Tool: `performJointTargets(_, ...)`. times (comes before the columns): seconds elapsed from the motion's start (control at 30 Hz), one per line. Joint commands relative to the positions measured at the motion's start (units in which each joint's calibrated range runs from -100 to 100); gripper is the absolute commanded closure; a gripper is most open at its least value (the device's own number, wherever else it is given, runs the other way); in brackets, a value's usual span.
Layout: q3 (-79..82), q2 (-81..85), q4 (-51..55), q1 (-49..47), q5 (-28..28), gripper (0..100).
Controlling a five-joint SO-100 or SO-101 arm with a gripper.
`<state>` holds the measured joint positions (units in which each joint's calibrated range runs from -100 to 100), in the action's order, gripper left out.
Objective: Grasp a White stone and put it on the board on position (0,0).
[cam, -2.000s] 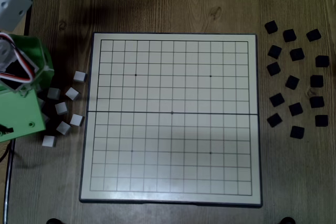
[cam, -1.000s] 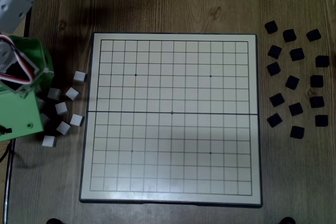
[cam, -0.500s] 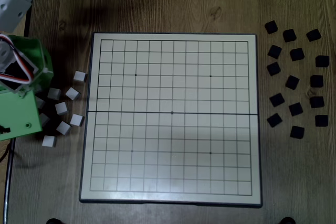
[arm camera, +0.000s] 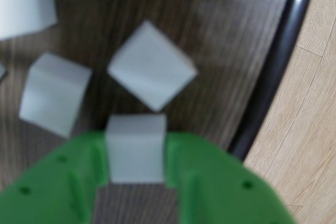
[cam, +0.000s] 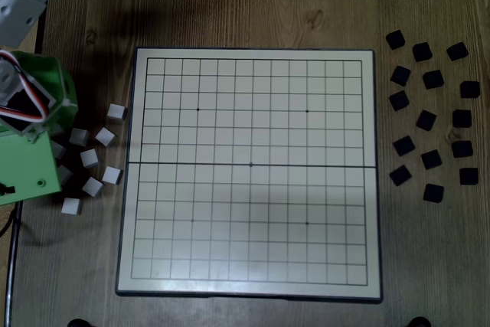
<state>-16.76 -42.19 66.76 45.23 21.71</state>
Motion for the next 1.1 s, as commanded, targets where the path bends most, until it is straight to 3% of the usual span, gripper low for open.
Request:
performJointTargets(0.0,-0.43,4.51,-0.33,1.15,-0.44,94)
performJointTargets(0.47,3.72,21.29,11.91,2.24,1.66,94)
performJointTargets(1.07,4.59,45.96,32.99,-14.41,19.63,94)
